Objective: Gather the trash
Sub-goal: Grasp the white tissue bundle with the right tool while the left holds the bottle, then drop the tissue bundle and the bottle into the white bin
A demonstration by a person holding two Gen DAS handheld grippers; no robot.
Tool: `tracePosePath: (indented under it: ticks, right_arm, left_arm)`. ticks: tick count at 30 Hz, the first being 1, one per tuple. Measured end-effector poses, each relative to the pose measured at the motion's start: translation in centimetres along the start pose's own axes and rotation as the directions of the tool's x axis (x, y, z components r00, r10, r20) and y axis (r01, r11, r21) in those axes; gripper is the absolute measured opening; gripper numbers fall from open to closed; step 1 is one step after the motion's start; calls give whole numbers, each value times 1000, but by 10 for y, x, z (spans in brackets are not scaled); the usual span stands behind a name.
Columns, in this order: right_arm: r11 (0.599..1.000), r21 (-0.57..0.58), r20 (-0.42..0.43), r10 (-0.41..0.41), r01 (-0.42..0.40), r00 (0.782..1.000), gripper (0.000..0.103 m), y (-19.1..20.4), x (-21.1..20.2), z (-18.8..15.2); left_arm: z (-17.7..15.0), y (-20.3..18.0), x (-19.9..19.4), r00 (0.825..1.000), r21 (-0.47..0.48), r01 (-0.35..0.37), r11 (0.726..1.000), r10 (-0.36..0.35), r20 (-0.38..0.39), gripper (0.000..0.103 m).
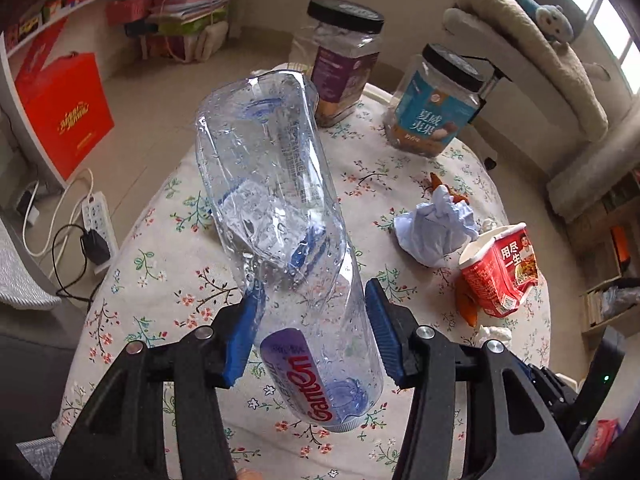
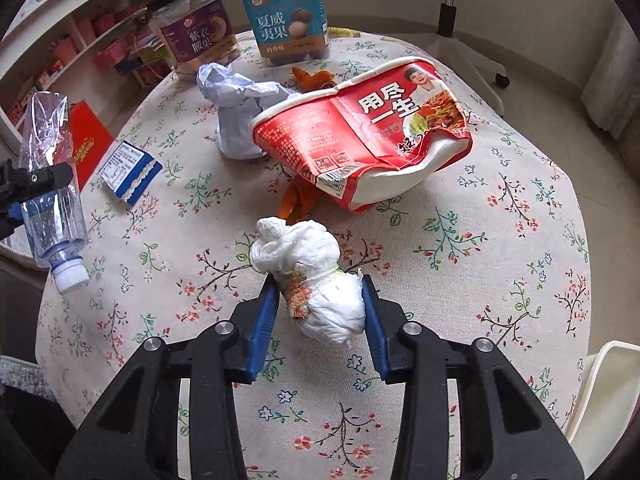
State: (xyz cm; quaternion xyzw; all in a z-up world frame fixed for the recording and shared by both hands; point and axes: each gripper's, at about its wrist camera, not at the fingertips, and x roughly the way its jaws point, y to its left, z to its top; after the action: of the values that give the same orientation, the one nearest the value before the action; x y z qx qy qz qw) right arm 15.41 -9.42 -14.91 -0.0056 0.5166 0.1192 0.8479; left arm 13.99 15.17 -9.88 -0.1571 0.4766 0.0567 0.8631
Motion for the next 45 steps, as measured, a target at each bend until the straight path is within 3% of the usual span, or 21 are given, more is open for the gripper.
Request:
tracePosePath:
  ticks: [7,15,20,30,45]
  right_arm:
    - [998,61,168,-24,14,985,38,1,-51,8]
    - [983,154,282,-136,96,950,39,-20,-83,7]
    - [977,157,320,-191,146,928,39,-23,-96,1]
    - [959,157,376,-280,236,883,39,-36,-123,-9]
    - [888,293,364,-447,355,817,39,-108,-176,-42]
  left_arm:
    - [-11,-45,-33,980,211,-62,976,19,199,52]
    - [-31,-91,-44,953,330,-101,939,-4,302,52]
    - [-39,-112,-47,945,363,-107,926,-19,327,52]
    - [-47,-143,-52,945,389,-55,919,-78,317,52]
    - [-68,-200,-58,940,467,27,884,-182,289,52]
